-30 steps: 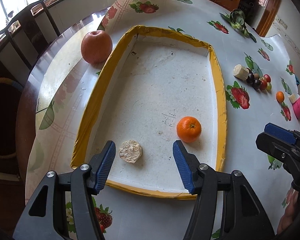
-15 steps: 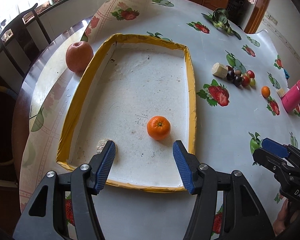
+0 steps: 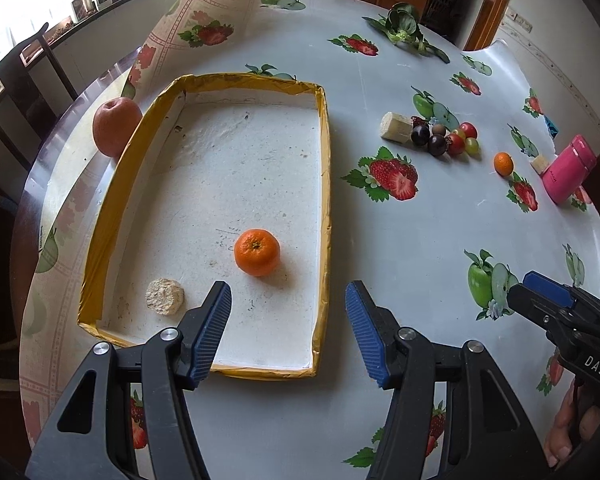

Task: Organize fruits
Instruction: 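Lift both open tools away from the tray, then move both tools back to the fruit pile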

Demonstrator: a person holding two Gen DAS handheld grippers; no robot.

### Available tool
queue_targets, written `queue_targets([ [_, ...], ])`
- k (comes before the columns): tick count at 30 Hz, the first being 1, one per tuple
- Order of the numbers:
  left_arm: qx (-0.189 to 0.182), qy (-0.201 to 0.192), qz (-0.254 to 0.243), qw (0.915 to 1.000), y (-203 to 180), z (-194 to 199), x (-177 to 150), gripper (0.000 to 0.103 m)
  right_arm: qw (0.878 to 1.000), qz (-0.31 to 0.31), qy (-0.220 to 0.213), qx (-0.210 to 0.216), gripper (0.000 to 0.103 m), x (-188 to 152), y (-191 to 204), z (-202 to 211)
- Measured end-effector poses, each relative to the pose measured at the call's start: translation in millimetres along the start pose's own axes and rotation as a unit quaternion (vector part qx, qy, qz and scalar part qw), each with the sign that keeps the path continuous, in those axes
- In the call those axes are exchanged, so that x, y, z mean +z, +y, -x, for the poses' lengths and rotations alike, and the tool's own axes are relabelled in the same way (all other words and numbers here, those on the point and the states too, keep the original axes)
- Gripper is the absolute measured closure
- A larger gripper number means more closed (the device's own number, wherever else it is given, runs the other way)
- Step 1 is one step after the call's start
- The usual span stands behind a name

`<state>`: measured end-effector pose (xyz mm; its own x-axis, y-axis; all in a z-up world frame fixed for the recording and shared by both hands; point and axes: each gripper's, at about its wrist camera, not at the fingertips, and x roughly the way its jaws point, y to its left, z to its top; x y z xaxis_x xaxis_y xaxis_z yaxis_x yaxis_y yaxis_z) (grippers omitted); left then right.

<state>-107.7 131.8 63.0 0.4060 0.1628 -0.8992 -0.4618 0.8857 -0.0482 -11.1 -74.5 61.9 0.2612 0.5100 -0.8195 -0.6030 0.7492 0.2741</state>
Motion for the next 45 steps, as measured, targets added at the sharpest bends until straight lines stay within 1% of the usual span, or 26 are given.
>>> queue_targets([
  [6,-0.005,0.001,-0.013,0.9999,-12.1,0.3,1.5,0.045,1.0,-0.012,-0.005,-0.008,0.044,-3.3,-12.1,5.1],
  [9,0.001,-0.008,-0.019,0.9998,-17.5,3.4,1.9,0.045,1.0,-0.015,-0.009,-0.012,0.044,-3.5,-15.7,8.1],
  [11,0.014,-0.026,-0.024,0.9993,-20.9,9.5,2.7,0.045,1.0,-0.015,-0.017,-0.018,0.044,-4.1,-17.4,11.0],
  [15,0.026,-0.094,-0.019,0.9951,-23.2,33.3,4.8,0.045,0.998,-0.005,-0.04,-0.042,0.044,-7.3,-18.3,18.4],
  [17,0.034,-0.12,-0.021,0.9919,-25.0,42.9,6.7,0.045,0.997,0.001,-0.048,-0.052,0.044,-8.1,-19.5,21.4],
  [19,0.035,-0.138,-0.018,0.9896,-25.0,48.9,9.1,0.045,0.997,0.004,-0.051,-0.059,0.044,-8.9,-21.0,22.5],
  [22,0.031,-0.149,-0.015,0.9883,-25.3,51.7,12.2,0.045,0.996,0.002,-0.055,-0.065,0.044,-8.7,-25.2,23.1],
  [29,0.014,-0.139,-0.018,0.9901,-38.9,39.0,14.3,0.045,0.995,-0.012,-0.061,-0.078,0.044,-9.2,-43.1,24.6],
  [31,0.005,-0.125,-0.02,0.992,-45.4,30.6,16.4,0.045,0.995,-0.02,-0.061,-0.08,0.044,-9.7,-51.0,24.2],
  [35,-0.022,-0.081,-0.014,0.9963,-60.8,1.1,31.6,0.045,0.994,-0.043,-0.057,-0.081,0.044,-2.3,-72.2,16.0],
  [36,-0.032,-0.07,-0.012,0.997,-64.7,-7.7,38.1,0.045,0.994,-0.05,-0.058,-0.082,0.044,1.8,-79.0,13.3],
  [38,-0.041,-0.059,-0.004,0.9974,-71.3,-23.8,51.4,0.045,0.992,-0.068,-0.061,-0.083,0.044,12.7,-93.1,8.3],
  [41,-0.042,-0.046,0.001,0.9981,-81.3,-47.9,75.0,0.045,0.99,-0.085,-0.067,-0.089,0.044,34.9,-111.6,0.5],
  [45,-0.034,-0.041,-0.004,0.9986,-91.7,-74.5,103.5,0.045,0.988,-0.083,-0.078,-0.103,0.044,70.7,-127.6,-10.4],
])
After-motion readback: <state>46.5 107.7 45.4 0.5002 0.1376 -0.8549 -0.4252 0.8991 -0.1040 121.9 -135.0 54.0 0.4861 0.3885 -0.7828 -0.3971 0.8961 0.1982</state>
